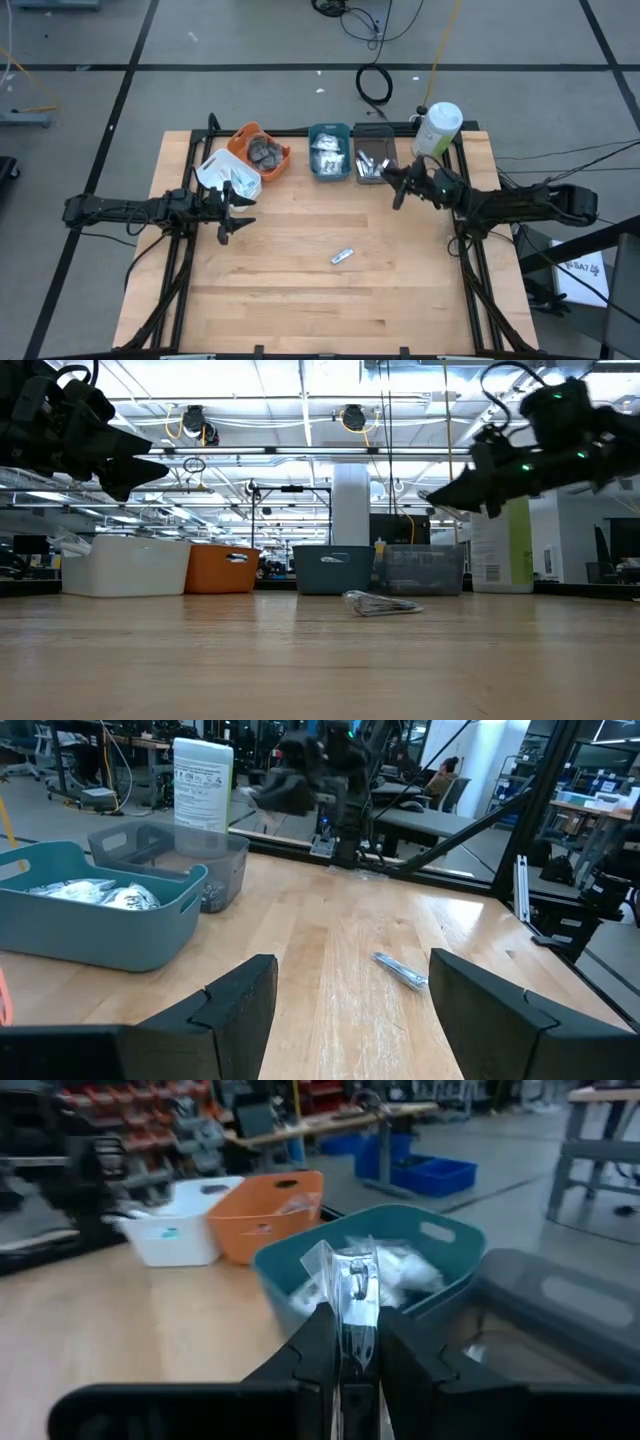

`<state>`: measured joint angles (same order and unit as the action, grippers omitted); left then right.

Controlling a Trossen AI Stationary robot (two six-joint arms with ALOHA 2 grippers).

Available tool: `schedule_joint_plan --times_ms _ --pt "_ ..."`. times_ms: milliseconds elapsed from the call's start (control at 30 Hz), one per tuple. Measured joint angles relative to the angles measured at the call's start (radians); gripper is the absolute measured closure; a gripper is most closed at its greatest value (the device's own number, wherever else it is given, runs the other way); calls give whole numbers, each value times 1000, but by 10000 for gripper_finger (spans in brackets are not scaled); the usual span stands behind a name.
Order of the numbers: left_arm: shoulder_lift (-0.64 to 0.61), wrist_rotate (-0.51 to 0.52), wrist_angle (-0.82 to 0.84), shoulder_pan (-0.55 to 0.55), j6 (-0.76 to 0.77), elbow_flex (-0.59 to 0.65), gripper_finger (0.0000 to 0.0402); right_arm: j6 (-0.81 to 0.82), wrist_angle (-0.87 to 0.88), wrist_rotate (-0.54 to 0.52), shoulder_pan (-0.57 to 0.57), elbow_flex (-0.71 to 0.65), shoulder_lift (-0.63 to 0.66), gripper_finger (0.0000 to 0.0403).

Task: Pick & Place Travel size toiletries
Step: Put the silver nail cutter into the black bin

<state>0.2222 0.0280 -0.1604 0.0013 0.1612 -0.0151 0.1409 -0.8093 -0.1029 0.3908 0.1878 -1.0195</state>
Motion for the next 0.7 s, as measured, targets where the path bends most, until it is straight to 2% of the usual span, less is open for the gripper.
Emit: schedule_joint_plan --times_ms 133,233,400,533,700 --pt "0 0 0 0 0 0 146 -57 239 2 55 164 -14 358" --pt "0 0 0 0 0 0 147 -96 341 15 112 271 -62 358" --pt "0 0 0 0 0 0 146 -89 350 127 225 364 -183 358" --pt "0 0 0 0 0 0 147 -71 349 133 286 379 -296 358" --pt "0 0 0 0 0 0 146 -72 342 134 310 379 -422 358"
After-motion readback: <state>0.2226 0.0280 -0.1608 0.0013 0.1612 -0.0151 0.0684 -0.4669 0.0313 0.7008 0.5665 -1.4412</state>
